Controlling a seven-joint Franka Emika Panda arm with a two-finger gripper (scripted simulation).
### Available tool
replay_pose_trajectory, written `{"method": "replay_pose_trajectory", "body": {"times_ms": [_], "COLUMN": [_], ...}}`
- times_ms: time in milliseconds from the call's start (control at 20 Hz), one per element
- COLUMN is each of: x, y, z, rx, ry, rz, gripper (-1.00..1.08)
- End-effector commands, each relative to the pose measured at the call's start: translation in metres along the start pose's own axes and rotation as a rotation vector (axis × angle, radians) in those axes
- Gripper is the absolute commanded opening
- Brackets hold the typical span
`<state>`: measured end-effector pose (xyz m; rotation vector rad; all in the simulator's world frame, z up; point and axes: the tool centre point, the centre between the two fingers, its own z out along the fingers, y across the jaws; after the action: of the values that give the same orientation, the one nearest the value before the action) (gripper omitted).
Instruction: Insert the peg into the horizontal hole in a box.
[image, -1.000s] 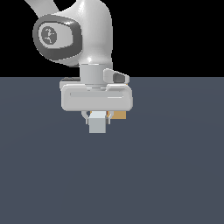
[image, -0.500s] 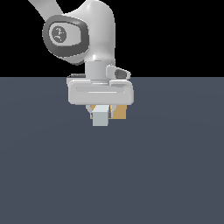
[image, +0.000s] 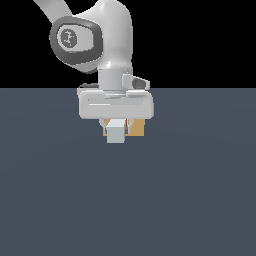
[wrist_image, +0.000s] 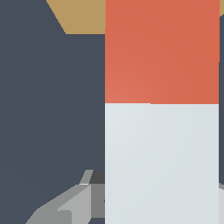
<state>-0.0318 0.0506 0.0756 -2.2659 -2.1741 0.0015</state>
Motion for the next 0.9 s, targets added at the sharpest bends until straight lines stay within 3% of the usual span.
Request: {"method": "replay_pose_trajectory", "body": {"times_ms": [0,350,850], "x": [0.0,0.013,0.08], "y": [0.002,0.0,0.0], "z": [-0.002,-0.001,-0.002], "rx": [-0.004,-0.001,-0.003], "ry": [0.001,0.0,0.001], "rz": [0.0,0.0,0.0], "gripper": [-1.0,-1.0,-1.0]}}
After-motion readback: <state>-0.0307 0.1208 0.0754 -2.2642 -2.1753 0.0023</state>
